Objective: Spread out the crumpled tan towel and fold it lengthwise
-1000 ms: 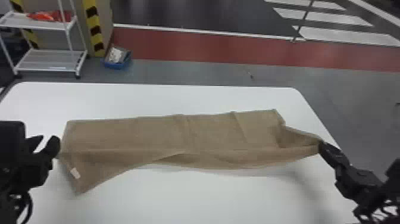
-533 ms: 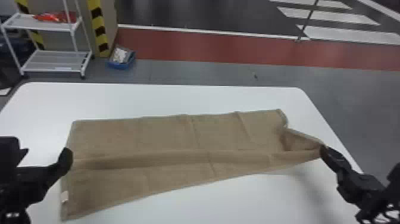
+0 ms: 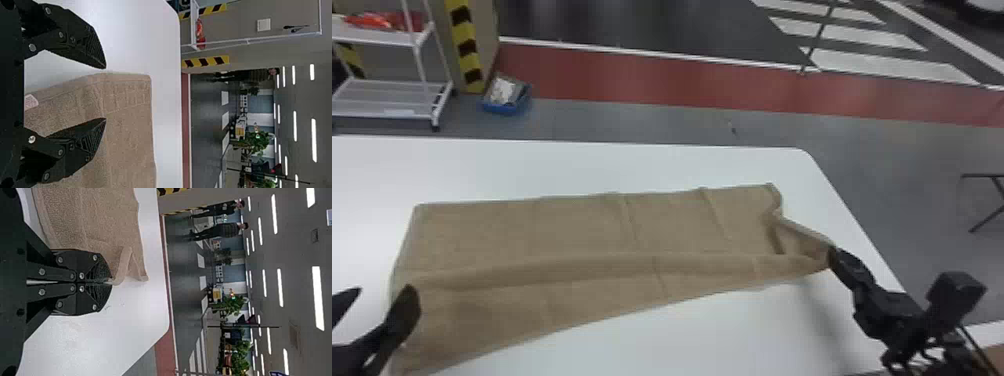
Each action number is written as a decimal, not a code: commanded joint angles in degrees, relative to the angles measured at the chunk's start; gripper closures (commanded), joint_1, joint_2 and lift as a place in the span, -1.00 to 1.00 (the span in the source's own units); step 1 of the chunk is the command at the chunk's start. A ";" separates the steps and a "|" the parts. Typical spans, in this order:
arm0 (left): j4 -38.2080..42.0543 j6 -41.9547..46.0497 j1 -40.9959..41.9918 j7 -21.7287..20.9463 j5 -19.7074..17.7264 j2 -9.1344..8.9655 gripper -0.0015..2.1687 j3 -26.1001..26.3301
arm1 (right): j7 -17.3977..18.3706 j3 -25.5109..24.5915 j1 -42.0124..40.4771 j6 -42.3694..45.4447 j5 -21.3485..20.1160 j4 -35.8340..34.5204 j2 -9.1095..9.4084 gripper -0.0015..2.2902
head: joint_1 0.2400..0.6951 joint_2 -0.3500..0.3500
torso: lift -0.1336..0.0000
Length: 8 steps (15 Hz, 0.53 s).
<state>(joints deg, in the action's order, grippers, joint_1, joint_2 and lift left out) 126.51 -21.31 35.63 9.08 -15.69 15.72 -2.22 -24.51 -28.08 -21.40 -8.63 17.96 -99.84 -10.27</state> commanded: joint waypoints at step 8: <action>4.79 -2.91 11.04 1.29 -5.41 0.10 -0.50 -2.61 | 0.08 1.45 0.40 1.81 0.15 2.02 -0.11 0.23 | 1.00 -0.66 | -0.86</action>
<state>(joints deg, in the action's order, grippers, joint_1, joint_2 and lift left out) 131.62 -25.03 46.16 10.69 -21.08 15.82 -5.26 -24.44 -26.89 -21.04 -6.90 18.10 -97.87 -10.37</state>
